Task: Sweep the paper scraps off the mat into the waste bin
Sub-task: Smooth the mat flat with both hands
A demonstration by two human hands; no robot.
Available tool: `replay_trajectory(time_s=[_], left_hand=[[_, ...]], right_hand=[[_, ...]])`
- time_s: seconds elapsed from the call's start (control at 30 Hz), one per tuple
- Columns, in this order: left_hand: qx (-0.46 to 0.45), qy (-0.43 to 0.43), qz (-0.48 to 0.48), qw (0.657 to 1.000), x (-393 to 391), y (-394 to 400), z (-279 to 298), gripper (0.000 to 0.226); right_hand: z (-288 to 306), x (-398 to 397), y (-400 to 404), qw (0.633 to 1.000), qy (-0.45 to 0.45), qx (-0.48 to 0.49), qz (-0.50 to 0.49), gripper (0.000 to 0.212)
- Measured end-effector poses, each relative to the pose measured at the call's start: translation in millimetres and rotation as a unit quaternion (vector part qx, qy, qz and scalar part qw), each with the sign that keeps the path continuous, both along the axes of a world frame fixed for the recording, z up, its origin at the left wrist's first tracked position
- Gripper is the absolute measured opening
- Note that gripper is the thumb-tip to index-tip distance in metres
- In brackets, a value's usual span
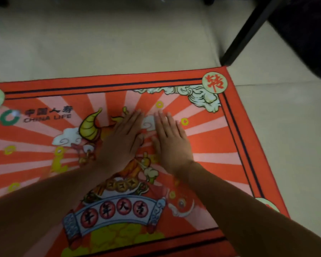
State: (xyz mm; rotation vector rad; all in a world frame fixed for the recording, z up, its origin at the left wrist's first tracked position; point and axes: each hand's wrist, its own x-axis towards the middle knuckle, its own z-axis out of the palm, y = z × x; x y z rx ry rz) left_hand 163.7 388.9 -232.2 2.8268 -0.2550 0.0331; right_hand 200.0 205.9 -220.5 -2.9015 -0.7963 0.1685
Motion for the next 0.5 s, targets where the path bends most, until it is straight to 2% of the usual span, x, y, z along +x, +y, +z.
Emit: replay_trajectory(time_s=[0.13,0.23,0.33,0.5], left_hand=[[-0.010,-0.009,-0.026,1.000,44,-37,-3,0.061],[-0.006,-0.007,0.001,1.000,75,-62,-2,0.062],[0.033,-0.028,0.036,0.998,91,-76,-3,0.060],[0.058,-0.039,0.034,0.997,89,-76,-8,0.059]], right_hand=[[-3,41,-33,0.995,0.001,0.008,-0.102,0.060],[-1,66,-46,0.990,-0.003,0.002,-0.142,0.060],[1,72,-48,0.993,0.005,0.008,-0.121,0.059],[2,72,-48,0.994,0.016,0.007,-0.104,0.059]])
